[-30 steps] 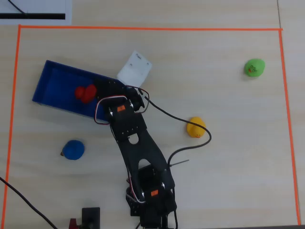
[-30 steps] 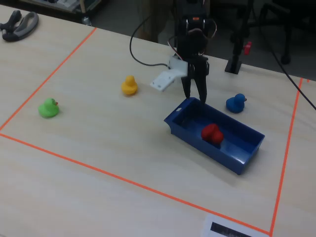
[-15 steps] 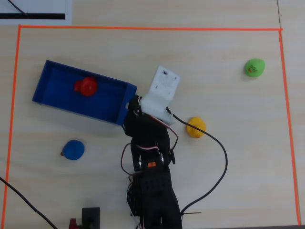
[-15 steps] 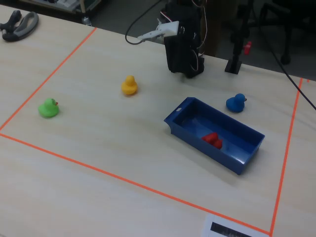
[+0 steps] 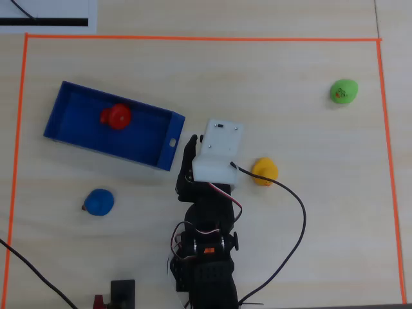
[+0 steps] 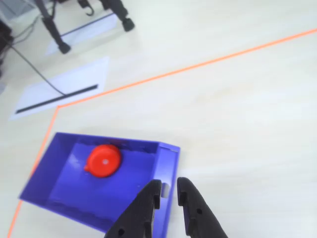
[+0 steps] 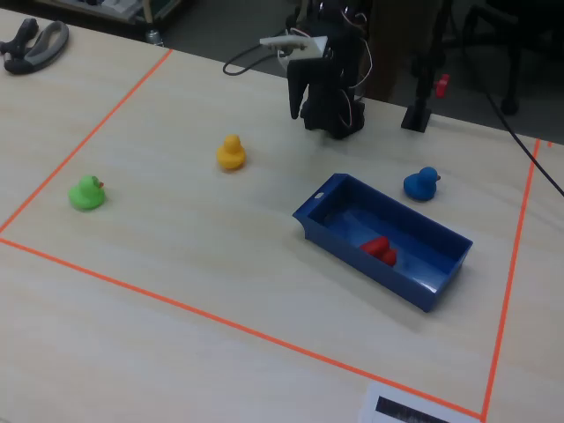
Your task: Grasp red duck and put it into box.
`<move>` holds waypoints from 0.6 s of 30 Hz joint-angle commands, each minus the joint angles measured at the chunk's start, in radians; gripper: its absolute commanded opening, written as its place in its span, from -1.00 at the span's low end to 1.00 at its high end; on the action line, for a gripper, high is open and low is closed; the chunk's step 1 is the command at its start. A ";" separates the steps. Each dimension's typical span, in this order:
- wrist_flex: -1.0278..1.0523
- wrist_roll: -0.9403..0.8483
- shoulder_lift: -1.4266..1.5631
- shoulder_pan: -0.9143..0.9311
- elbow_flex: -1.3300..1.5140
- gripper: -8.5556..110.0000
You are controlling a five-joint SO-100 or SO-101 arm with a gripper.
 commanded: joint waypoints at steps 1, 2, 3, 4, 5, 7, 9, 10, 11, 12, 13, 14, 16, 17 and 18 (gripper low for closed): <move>-0.038 -0.006 0.005 0.005 0.048 -0.85; -0.046 -0.003 0.005 0.008 0.078 -0.85; -0.054 -0.003 0.005 0.009 0.115 -0.85; -0.060 -0.002 0.005 0.011 0.156 -0.85; -0.066 -0.002 0.005 0.012 0.196 -0.85; -0.067 0.000 0.005 0.017 0.272 -0.85; -0.072 0.009 0.005 0.020 0.337 -0.85; -0.072 0.009 0.005 0.020 0.373 -0.85; -0.071 0.003 0.005 0.020 0.408 -0.85; -0.066 -0.002 0.005 0.018 0.440 -0.85; -0.020 0.002 0.005 0.018 0.443 -0.85; 0.020 0.008 0.005 0.014 0.443 -0.85; 0.104 0.003 0.005 0.000 0.443 -0.85; 0.155 -0.006 0.005 -0.009 0.443 -0.85; 0.198 -0.011 0.005 -0.017 0.443 -0.85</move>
